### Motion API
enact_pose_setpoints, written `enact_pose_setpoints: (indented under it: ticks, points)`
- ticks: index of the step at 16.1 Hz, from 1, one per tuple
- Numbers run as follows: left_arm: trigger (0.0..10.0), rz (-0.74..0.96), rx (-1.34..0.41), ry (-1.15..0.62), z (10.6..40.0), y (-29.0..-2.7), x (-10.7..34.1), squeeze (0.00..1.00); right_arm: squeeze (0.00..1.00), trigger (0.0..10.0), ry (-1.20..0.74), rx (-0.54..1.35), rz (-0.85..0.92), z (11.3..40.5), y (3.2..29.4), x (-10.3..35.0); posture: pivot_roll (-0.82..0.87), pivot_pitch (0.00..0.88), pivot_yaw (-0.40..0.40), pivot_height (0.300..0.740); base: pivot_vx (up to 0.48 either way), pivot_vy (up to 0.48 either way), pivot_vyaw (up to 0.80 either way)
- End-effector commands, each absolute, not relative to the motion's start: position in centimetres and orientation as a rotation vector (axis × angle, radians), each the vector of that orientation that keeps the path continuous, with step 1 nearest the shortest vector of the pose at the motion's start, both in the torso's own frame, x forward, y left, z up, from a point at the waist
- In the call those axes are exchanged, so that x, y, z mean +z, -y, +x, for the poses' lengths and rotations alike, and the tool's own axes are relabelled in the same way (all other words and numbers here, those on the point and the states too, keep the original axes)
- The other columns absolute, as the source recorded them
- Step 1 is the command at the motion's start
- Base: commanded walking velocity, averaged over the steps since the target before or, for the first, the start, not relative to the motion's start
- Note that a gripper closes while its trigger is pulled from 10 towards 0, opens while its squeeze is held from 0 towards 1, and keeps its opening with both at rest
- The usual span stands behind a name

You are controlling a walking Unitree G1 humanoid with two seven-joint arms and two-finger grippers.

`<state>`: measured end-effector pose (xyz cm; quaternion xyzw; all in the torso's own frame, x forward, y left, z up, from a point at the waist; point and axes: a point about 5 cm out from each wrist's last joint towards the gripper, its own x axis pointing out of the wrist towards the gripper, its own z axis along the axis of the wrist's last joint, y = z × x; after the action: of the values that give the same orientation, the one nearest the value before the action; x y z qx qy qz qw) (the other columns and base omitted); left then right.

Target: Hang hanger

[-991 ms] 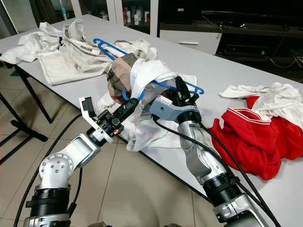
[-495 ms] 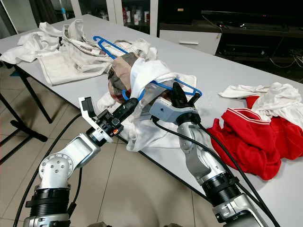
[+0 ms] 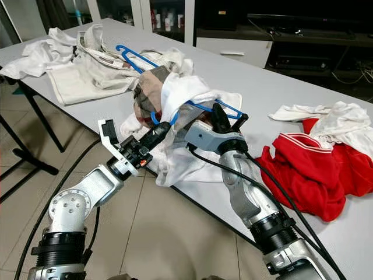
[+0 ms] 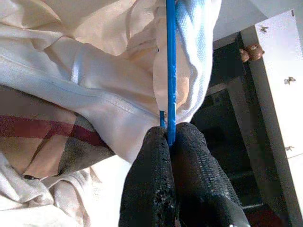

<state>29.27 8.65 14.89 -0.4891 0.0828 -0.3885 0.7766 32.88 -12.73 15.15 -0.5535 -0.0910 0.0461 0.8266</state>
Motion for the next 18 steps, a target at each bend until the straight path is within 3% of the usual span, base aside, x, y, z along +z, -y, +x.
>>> enact_pose_setpoints:
  ticks: [1,3,4,5,7,8,13,15,18]
  points:
    - [10.0,-0.977,-0.859,-0.161,29.8,-8.2,15.4,0.00,0.00,0.0,0.206,0.120,-1.155,33.2,12.9,15.8,0.01,0.000,0.013,0.723,0.000,0.000,0.00]
    - [10.0,-0.915,-0.848,-0.152,29.9,-8.2,15.4,0.00,0.00,0.0,0.200,0.138,-1.153,33.3,12.9,15.8,0.01,0.000,0.013,0.723,0.000,0.000,0.00]
    - [10.0,-0.738,-0.794,-0.121,30.4,-8.3,15.4,0.30,0.00,0.0,0.176,0.204,-1.166,33.4,13.0,15.7,0.00,0.000,0.011,0.723,0.000,0.000,0.00]
    - [10.0,-0.671,-0.783,-0.099,30.7,-8.3,15.6,1.00,0.00,0.0,0.174,0.228,-1.179,33.4,13.2,15.8,0.00,0.000,0.010,0.723,0.000,0.000,0.00]
    - [10.0,-0.532,-0.785,-0.056,30.9,-8.3,16.2,1.00,0.00,0.0,0.176,0.246,-1.194,33.6,13.7,16.2,0.00,0.000,0.009,0.723,0.000,0.000,0.00]
    - [10.0,-0.471,-0.771,-0.029,31.1,-8.3,16.5,0.00,0.00,0.0,0.171,0.250,-1.194,33.8,14.0,16.4,0.01,0.000,0.006,0.723,0.000,0.000,0.00]
    - [10.0,-0.298,-0.771,0.088,30.9,-8.1,17.4,0.00,0.00,0.0,0.137,0.285,-1.128,33.9,14.1,16.1,0.01,0.000,0.007,0.723,0.000,0.000,0.00]
    - [10.0,-0.192,-0.799,0.144,31.0,-8.4,18.4,0.00,0.00,0.0,0.088,0.328,-1.042,34.0,14.6,16.0,0.02,0.000,0.010,0.723,0.000,0.000,0.00]
    - [10.0,-0.045,-0.895,0.175,30.7,-8.4,18.9,0.00,0.00,0.0,0.080,0.342,-1.083,34.5,16.3,17.0,0.01,0.000,0.011,0.723,0.000,0.000,0.00]
